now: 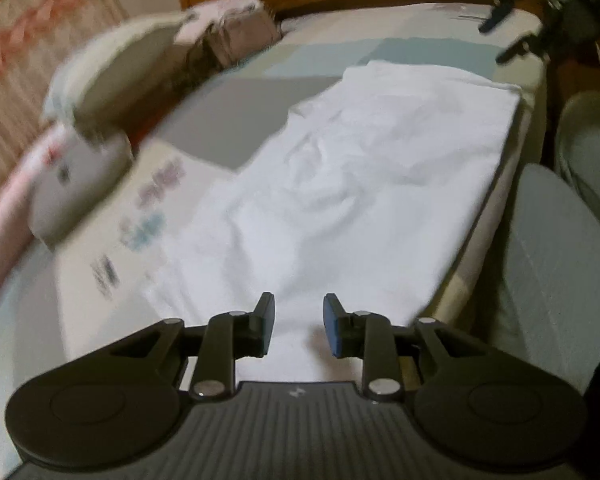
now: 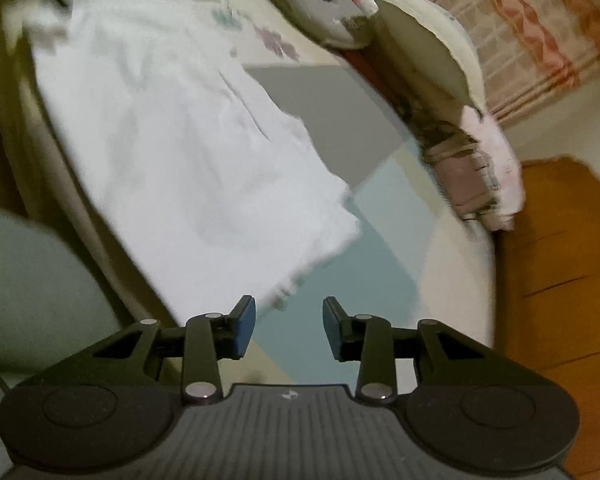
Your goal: Fold clothes
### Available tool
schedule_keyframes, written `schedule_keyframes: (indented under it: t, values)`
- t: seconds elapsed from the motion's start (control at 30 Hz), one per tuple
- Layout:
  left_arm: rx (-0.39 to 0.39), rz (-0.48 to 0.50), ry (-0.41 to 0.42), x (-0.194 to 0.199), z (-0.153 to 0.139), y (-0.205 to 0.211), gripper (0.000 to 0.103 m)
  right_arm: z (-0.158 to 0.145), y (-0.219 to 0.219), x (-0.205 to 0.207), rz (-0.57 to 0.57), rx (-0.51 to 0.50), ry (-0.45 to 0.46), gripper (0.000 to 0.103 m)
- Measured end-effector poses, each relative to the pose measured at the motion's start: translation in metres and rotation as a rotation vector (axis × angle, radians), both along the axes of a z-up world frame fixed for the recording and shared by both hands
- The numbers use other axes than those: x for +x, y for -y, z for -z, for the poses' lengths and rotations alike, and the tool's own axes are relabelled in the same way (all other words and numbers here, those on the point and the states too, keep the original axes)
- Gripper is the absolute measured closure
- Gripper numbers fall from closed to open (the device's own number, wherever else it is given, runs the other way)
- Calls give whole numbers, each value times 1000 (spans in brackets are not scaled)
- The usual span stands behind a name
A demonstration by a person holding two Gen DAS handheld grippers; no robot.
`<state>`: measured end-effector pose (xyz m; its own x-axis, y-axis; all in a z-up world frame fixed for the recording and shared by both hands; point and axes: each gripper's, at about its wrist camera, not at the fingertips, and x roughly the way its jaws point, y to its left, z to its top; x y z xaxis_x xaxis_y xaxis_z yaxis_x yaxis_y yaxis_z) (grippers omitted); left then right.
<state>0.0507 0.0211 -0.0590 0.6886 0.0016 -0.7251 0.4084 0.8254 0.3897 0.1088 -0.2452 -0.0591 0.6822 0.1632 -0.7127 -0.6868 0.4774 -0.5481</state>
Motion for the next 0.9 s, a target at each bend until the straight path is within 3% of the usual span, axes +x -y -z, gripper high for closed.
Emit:
schedule_keyframes:
  t: [0.2,0.23,0.3,0.33,0.43,0.53,0.6,0.7,0.9]
  values:
    - [-86,-112,-87,6,32,-11,71,37,-22,13,8,85,-157,61]
    - [-104,-126,-91,3,32,-16,68,39,-18,14,18,107,-162,60]
    - [-128,-153,-100,-1,29,-27,53,38,-6,19,63,163,-202,57]
    - [-133,-165,-108,-2,27,-32,51,36,2,21,100,193,-223,49]
    - [-137,-182,-99,0,15,-43,51,27,16,26,180,250,-252,48]
    - [-170,-192,-43,19,-2,-46,46,14,23,34,227,327,-262,45]
    - [-253,-189,-18,38,-10,-50,39,2,18,44,241,405,-254,37]
    - [-329,-175,-4,69,-11,-49,38,-5,1,64,255,489,-227,25]
    - [-359,-154,-31,104,16,-43,34,23,-18,104,322,579,-303,24]
